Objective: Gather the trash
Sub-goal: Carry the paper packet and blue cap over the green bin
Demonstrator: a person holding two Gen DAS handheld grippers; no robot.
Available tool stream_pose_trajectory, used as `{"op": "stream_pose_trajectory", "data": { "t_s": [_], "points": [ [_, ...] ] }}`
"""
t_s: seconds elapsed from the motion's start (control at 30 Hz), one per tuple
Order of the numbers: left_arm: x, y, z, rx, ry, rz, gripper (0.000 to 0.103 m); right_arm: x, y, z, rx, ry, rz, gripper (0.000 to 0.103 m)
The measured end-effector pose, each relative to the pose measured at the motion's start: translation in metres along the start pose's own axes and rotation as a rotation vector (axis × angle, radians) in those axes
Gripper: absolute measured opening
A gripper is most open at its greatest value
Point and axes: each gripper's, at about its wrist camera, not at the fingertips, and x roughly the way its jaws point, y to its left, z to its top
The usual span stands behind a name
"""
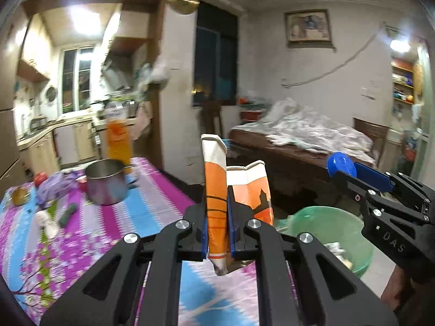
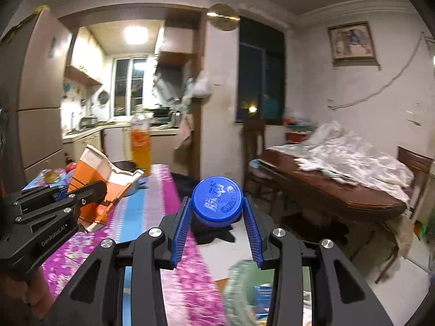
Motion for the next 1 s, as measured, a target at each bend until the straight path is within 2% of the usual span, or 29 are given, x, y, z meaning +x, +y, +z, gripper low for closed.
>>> {"op": "stream_pose_trajectory", "data": {
  "t_s": [0.27,0.47,0.67,0.77,1.0],
  "points": [
    [0.023,-0.059,-0.001,0.052,0.012,-0.117,0.009,-0.017,-0.076,-0.015,0.019,0.004,-0.094,0.040],
    [0.043,-0.092,-0.007,0.066,0.049,-0.176,0.009,-0.016,-0.112,-0.030,0.032,0.032,-0.136,0.040],
    [0.068,-0.111,-0.015,0.059,0.107,-0.219,0.009,0.001,-0.132,-0.041,0.040,0.075,-0.168,0.040],
    [0.081,-0.117,-0.020,0.057,0.146,-0.246,0.009,0.014,-0.144,-0.049,0.054,0.119,-0.176,0.040],
    [0.118,-0.121,-0.041,0.026,0.267,-0.295,0.009,0.053,-0.168,-0.079,0.117,0.283,-0.174,0.040]
  ]
}}
